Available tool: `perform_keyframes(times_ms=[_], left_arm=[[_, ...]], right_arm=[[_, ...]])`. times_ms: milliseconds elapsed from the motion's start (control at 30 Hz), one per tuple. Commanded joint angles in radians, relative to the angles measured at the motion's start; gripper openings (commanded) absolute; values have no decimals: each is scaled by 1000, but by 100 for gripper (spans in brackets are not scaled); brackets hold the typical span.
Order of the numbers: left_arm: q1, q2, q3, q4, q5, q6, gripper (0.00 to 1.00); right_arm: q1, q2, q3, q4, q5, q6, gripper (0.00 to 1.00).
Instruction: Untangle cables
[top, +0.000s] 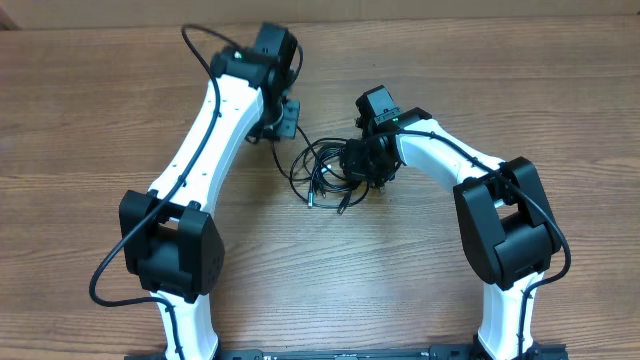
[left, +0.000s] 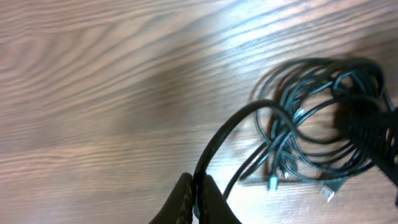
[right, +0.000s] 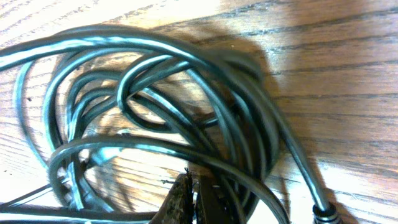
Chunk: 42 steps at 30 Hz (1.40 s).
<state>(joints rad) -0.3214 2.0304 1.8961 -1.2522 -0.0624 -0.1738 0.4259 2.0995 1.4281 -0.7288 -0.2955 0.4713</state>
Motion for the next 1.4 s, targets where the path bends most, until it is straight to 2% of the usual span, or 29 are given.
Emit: perform_keyframes(times_ms=[0, 200, 367, 567, 667, 733, 833, 867, 967, 1100, 1233, 1367], left_arm=[[-1, -6, 187, -97, -204, -79, 4], [-1, -6, 383, -213, -281, -124, 4], [-1, -6, 486, -283, -260, -161, 4], [-1, -5, 468, -410, -76, -182, 5], [-2, -5, 428, -438, 12, -168, 5], [-2, -5, 392, -437, 52, -163, 5], [-3, -5, 336, -427, 60, -163, 5], [-3, -5, 290, -400, 68, -163, 4], [-10, -5, 229, -349, 121, -163, 4], [-31, -5, 151, -281, 135, -163, 5], [-73, -5, 60, -184, 134, -163, 6], [-105, -3, -19, -75, 135, -164, 15]], right_arm=[[3, 5, -9, -5, 19, 4, 4], [3, 5, -9, -5, 23, 4, 4], [3, 5, -9, -5, 22, 4, 4], [3, 5, -9, -6, 22, 4, 4], [3, 5, -9, -5, 12, 4, 7], [3, 4, -3, -6, -37, -6, 4], [-8, -5, 47, -29, -217, -98, 5], [-20, -13, 98, -71, -278, -136, 14], [-44, -23, 166, -139, -274, -137, 19], [-85, -24, 196, -181, -217, -136, 43], [-126, -23, 188, -260, -80, -135, 44], [-134, -23, 145, -249, -63, -113, 43]])
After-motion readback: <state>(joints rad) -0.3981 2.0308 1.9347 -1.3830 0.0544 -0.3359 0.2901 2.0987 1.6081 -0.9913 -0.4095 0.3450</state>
